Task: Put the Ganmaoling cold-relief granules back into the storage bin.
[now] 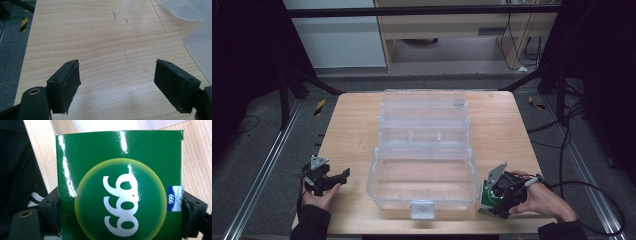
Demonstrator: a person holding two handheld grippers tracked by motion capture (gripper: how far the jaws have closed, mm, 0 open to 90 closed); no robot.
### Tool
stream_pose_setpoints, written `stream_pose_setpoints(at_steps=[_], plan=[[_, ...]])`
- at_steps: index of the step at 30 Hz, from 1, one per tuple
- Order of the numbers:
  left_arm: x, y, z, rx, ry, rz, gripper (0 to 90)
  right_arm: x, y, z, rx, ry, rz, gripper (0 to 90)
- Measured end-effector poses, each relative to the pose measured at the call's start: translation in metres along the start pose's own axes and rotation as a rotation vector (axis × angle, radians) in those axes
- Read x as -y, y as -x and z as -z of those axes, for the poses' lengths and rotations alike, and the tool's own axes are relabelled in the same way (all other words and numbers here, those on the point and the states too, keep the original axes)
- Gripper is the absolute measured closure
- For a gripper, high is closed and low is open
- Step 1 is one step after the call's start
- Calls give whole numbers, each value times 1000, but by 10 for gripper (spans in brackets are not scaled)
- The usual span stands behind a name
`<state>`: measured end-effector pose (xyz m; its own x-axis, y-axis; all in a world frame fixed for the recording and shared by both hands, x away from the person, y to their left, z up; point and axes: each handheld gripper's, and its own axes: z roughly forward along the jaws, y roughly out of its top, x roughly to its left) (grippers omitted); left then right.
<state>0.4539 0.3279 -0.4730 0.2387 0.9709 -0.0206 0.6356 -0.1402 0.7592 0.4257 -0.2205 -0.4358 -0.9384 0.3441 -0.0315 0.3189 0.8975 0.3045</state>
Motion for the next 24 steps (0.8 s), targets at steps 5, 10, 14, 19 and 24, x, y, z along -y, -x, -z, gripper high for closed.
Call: stream_pose_setpoints(at_steps=[5, 10, 14, 19, 24], plan=[[0, 1, 0, 0, -1, -1, 202, 2, -4, 12, 9, 13, -1, 160], [0, 0, 0, 0, -2, 0, 202, 4, -7, 25, 18, 36, -6, 160], [0, 1, 0, 0, -3, -2, 202, 4, -8, 37, 26, 33, 1, 160], [0, 1, 0, 0, -3, -1, 202, 2, -9, 55, 44, 56, 3, 160], [0, 1, 0, 0, -4, -2, 203, -4, -11, 73, 57, 68, 14, 159]])
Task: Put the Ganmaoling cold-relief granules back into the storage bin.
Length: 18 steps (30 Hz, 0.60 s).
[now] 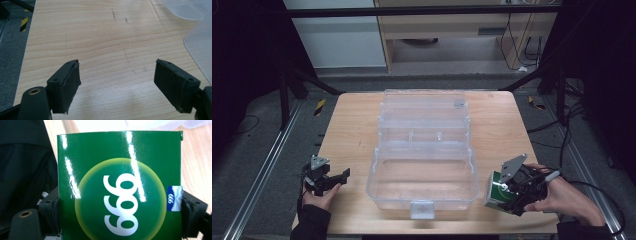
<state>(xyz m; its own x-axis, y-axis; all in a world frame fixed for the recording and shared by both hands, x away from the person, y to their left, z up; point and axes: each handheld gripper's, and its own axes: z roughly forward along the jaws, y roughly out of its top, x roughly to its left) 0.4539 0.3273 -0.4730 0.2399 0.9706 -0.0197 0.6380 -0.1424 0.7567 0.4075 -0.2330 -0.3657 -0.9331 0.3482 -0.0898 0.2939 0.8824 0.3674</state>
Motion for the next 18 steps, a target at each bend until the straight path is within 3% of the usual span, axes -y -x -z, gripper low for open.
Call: stream_pose_setpoints(at_steps=[8, 18], plan=[[0, 0, 0, 1, -1, 0, 204, -14, 0, 22, 20, 18, 22, 160], [0, 0, -1, 1, -5, 0, 203, -38, 1, 35, 45, 44, 67, 160]])
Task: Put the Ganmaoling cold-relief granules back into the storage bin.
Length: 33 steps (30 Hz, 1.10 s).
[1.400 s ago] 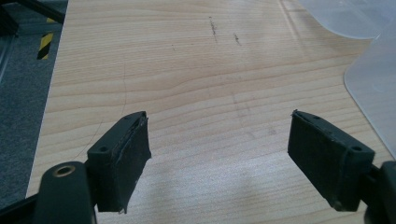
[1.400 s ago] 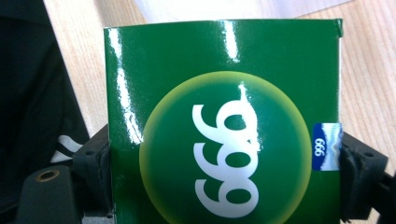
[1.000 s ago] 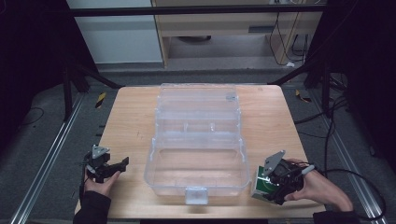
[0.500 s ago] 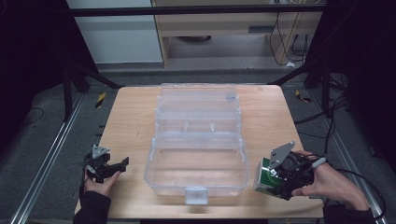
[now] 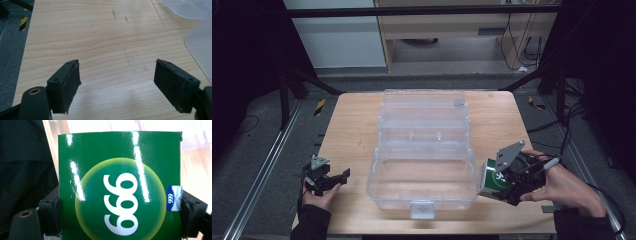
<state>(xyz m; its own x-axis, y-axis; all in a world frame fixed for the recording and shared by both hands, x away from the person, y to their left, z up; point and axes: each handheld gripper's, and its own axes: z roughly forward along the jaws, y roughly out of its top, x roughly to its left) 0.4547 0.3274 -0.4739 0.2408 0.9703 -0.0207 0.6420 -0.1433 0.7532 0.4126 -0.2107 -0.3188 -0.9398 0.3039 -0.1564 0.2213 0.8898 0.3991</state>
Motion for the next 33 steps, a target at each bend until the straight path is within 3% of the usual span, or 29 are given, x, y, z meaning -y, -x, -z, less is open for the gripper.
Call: stream_pose_setpoints(at_steps=[15, 33], plan=[[0, 0, 0, 1, 2, 0, 207, -46, 7, 2, 4, 40, 56, 160], [-1, 0, 1, 2, 5, -2, 209, -77, 9, -23, -12, 93, 95, 159]])
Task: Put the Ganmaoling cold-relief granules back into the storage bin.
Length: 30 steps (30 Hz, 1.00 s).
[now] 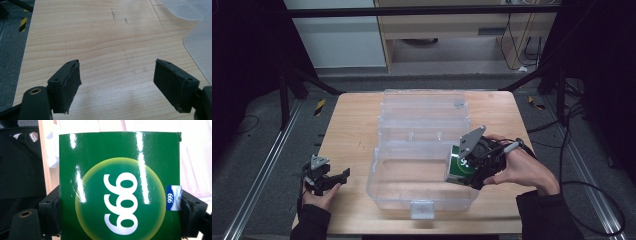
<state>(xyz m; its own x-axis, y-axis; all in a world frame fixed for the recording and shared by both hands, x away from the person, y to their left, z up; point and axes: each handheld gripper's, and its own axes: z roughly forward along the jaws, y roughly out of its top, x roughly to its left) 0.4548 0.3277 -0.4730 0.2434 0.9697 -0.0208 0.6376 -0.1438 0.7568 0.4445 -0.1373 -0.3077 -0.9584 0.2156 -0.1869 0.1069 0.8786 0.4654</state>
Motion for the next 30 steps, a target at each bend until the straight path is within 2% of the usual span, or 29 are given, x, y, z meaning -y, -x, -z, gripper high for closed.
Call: stream_pose_setpoints(at_steps=[12, 15, 18, 30], plan=[[0, 0, 1, 1, 4, 2, 209, -6, -4, -27, -29, -79, 45, 161], [0, 0, 1, 0, 5, 2, 210, -4, -4, -32, -49, -78, 34, 161], [0, 0, 1, 0, 5, 2, 210, -1, -4, -37, -49, -101, 23, 161], [0, 0, 1, -1, 6, 2, 211, 6, -5, -54, -80, -120, 13, 161]])
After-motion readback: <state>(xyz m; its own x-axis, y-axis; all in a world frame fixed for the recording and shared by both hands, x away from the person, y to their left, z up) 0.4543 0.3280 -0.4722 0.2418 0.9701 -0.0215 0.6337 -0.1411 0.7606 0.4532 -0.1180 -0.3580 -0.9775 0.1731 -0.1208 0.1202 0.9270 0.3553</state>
